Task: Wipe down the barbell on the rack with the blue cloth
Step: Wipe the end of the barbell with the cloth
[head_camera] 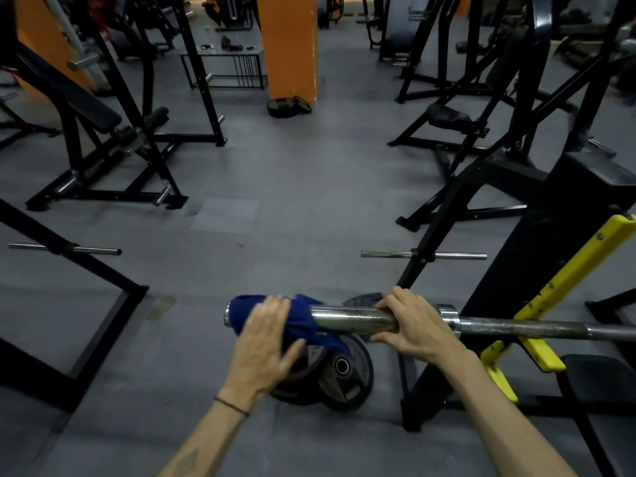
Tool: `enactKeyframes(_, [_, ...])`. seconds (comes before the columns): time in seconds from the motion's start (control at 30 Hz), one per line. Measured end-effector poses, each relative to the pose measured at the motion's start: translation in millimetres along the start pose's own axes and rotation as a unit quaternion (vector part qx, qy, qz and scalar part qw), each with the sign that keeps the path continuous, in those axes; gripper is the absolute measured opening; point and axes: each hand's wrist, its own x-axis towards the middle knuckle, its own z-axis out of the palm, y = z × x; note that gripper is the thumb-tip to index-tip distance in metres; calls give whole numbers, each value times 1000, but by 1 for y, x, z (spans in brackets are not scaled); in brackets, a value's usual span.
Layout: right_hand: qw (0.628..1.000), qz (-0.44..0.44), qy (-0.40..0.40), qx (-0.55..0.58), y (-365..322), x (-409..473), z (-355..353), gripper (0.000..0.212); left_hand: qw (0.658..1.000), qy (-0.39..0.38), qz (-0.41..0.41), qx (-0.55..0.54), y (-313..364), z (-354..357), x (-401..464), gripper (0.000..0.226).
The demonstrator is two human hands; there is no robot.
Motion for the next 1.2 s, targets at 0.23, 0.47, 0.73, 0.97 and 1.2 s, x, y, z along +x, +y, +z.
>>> enactKeyframes(0.23, [999, 12, -46, 8, -3, 3, -6, 74, 990, -19, -136, 15, 38, 10, 19, 86])
enactKeyframes(0.47, [999, 29, -37, 23, -5, 2, -10, 36, 998, -36, 50, 1, 65, 15, 20, 84])
enactKeyframes(0.73, [999, 29, -26, 15, -8, -1, -7, 57, 988, 8, -151, 16, 22, 12, 10, 84])
enactKeyframes(0.97, [1000, 11, -22, -9, -5, 1, -6, 56, 996, -36, 59, -50, 133, 30, 32, 85])
enactKeyframes(1.2, [1000, 3, -20, -6, -5, -2, -9, 39, 996, 14, -88, 24, 10, 5, -12, 84])
